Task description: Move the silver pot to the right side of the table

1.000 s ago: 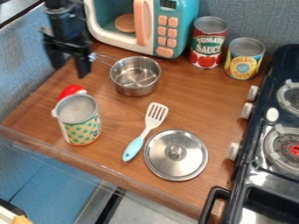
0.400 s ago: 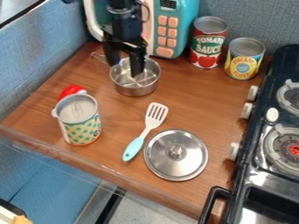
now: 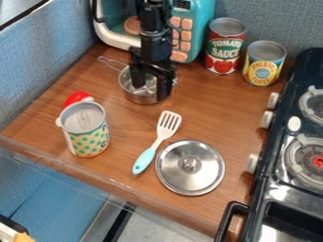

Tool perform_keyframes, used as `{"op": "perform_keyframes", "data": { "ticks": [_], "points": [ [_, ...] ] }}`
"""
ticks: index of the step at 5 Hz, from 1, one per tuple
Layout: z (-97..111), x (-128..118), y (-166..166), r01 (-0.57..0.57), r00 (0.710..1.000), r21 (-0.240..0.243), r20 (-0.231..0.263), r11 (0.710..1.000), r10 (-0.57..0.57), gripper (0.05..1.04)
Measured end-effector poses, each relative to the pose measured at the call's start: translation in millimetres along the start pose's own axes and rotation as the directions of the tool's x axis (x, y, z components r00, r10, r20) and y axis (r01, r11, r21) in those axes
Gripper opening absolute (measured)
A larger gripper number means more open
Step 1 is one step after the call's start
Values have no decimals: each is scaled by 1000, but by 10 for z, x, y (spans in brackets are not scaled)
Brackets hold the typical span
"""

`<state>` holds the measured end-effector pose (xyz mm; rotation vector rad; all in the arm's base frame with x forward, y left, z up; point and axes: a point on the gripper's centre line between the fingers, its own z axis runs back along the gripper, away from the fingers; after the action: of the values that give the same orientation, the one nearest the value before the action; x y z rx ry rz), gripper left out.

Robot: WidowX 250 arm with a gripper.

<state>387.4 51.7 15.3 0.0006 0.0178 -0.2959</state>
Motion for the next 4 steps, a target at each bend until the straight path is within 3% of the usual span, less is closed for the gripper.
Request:
{"op": "perform_keyframes", "data": {
  "ticks": [1, 3, 4],
  "points": [
    [-133, -10, -13, 8, 999, -7, -31, 1000, -9, 947],
    [-99, 24, 53, 11, 1000, -11, -25, 1000, -12, 362],
    [-104, 9, 69, 34, 999, -10, -35, 999, -34, 157]
  ]
}}
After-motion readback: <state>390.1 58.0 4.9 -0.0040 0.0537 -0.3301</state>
